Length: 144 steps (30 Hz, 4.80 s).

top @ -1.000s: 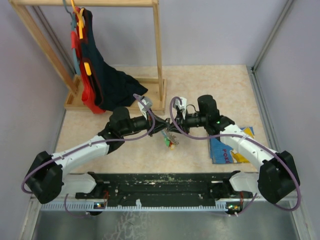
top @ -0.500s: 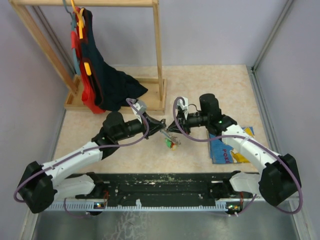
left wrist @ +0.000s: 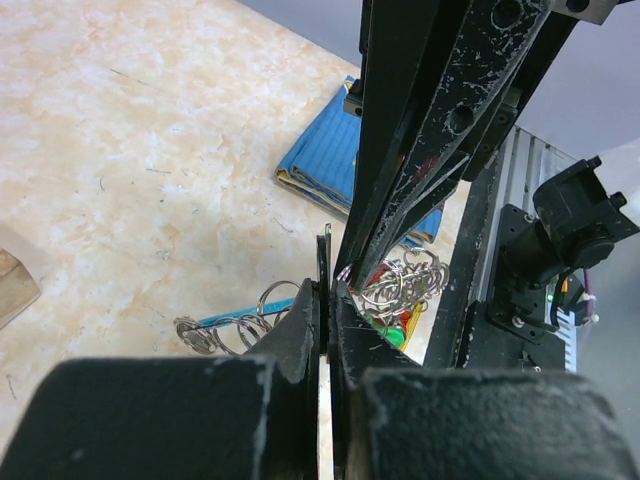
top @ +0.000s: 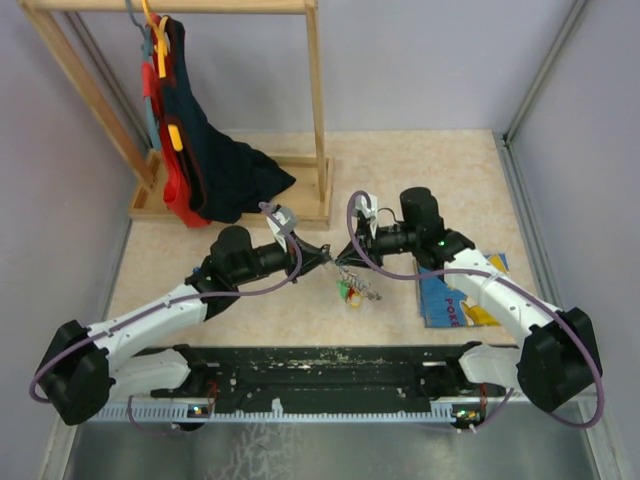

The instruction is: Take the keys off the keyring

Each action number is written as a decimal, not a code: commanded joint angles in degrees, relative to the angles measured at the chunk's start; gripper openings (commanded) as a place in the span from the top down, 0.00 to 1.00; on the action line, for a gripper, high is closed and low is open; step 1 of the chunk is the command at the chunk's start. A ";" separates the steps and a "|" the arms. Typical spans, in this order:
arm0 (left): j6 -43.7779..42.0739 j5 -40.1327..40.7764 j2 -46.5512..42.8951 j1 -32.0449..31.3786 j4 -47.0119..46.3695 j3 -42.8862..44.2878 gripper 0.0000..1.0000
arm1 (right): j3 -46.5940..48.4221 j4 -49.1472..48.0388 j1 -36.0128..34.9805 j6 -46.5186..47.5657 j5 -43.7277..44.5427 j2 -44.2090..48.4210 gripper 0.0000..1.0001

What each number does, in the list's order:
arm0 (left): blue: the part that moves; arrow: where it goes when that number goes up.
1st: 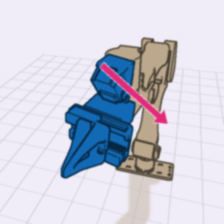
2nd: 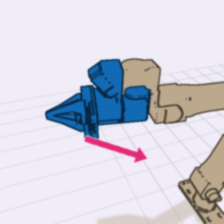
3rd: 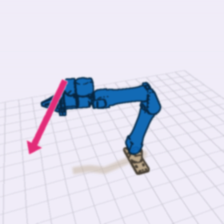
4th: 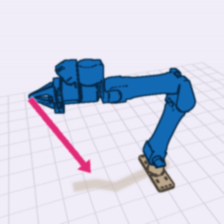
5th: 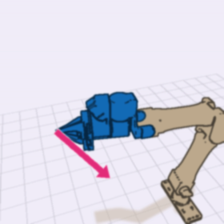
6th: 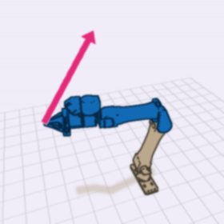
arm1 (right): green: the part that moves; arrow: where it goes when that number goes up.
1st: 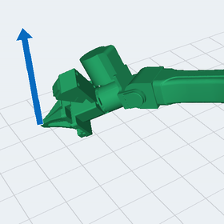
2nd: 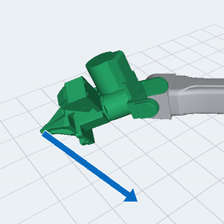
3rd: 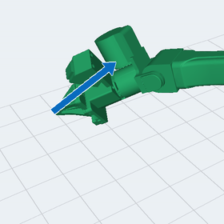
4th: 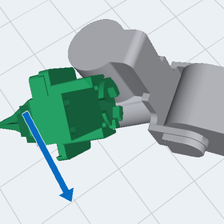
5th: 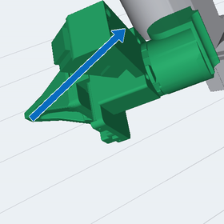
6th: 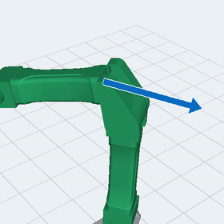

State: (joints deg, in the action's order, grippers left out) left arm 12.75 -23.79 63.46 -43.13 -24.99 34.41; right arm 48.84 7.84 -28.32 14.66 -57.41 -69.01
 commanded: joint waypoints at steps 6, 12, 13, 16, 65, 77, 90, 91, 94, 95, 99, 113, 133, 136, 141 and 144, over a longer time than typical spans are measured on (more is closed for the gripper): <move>-2.63 0.64 3.68 0.27 3.63 3.53 1.00 | 1.35 -5.23 0.38 -2.02 -3.34 1.12 1.00; -2.11 -0.98 3.10 0.28 2.28 4.64 1.00 | 0.80 -5.11 0.20 -1.01 -1.16 0.66 1.00; -1.97 -0.93 2.39 0.34 1.37 4.47 1.00 | 0.74 -5.02 0.15 -0.91 -0.99 0.57 1.00; -2.00 -0.45 0.31 0.33 0.42 4.58 1.00 | 0.77 -4.64 -0.23 -0.36 -0.54 0.32 1.00; 3.52 -8.48 5.25 0.33 -8.36 8.37 1.00 | 0.99 -3.06 -3.15 2.66 6.71 0.28 0.82; 3.88 -8.57 5.19 0.33 -8.77 8.38 1.00 | 1.29 -1.91 -3.15 4.56 2.32 0.46 0.99; -2.58 -0.22 -0.49 0.52 2.97 4.83 1.00 | 2.37 -1.37 -1.14 2.85 -2.18 1.91 1.00; -3.63 1.11 -1.46 0.77 3.86 3.47 1.00 | 2.38 -1.48 -0.91 2.56 -2.26 2.05 1.00; -3.89 1.61 -3.05 2.07 5.95 0.02 1.00 | 2.28 -1.88 -0.72 1.82 -2.23 1.98 1.00; -3.74 1.34 -2.85 2.24 5.85 -0.68 1.00 | 2.24 -2.20 -0.69 1.52 -2.34 1.85 1.00; -3.10 0.25 -0.24 2.27 5.82 -1.19 1.00 | 2.05 -2.68 -0.69 1.04 -2.30 1.78 1.00; -2.21 -3.16 -2.58 2.35 -5.30 -2.03 1.00 | 0.96 -4.75 -0.60 -0.41 1.35 0.69 1.00; 0.78 -7.03 0.59 2.34 -8.19 4.46 1.00 | 0.54 -3.17 -3.32 3.20 3.69 0.19 0.94; 1.43 -7.79 1.36 2.35 -9.08 4.67 1.00 | 0.63 -3.25 -3.41 3.04 4.34 0.19 0.89; 2.22 -8.36 2.44 2.35 -10.34 5.08 1.00 | 0.85 -3.42 -3.43 2.18 3.69 0.21 0.83; 2.64 -8.75 2.84 2.31 -11.00 5.35 1.00 | 1.16 -3.70 -3.41 1.45 2.74 0.28 0.81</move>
State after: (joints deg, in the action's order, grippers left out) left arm 14.13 -30.89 66.04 -41.08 -30.68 36.84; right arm 48.75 5.80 -31.14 16.78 -53.23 -69.08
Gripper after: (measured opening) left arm 0.020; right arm 0.181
